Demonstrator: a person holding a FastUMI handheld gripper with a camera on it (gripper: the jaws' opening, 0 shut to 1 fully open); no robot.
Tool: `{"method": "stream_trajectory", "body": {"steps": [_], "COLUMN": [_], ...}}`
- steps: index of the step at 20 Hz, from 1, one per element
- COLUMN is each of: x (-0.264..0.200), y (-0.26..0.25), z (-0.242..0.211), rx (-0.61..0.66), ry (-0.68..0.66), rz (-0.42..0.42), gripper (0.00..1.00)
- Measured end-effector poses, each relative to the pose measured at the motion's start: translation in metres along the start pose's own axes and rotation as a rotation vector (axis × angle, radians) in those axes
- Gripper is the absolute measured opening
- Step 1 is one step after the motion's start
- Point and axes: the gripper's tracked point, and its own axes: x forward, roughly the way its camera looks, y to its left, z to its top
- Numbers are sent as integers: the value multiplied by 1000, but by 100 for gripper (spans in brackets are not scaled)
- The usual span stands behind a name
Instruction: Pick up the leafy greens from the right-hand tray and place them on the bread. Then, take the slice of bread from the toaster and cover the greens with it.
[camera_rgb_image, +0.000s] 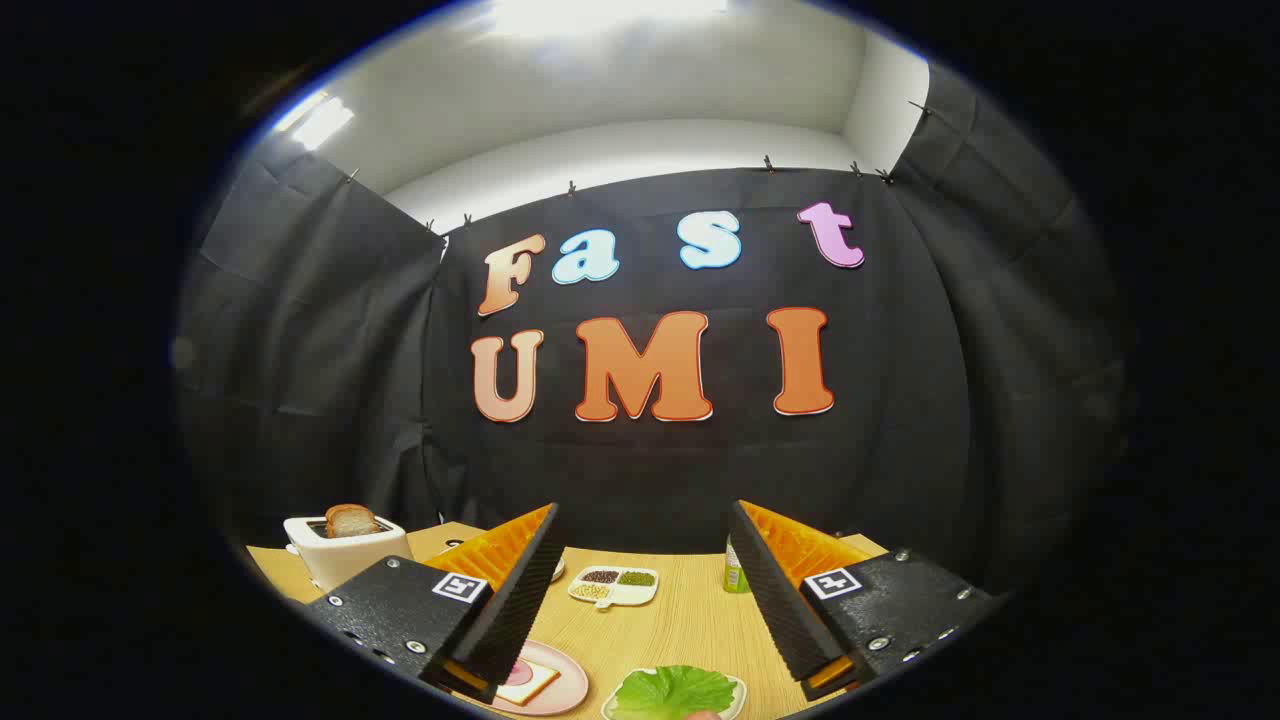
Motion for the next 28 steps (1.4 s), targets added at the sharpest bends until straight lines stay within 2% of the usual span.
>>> {"method": "stream_trajectory", "body": {"steps": [21, 28], "x": [4, 6], "y": [10, 0], "z": [-14, -39], "rx": [-11, -21], "ry": [19, 99], "rz": [18, 2], "gripper": [99, 99]}}
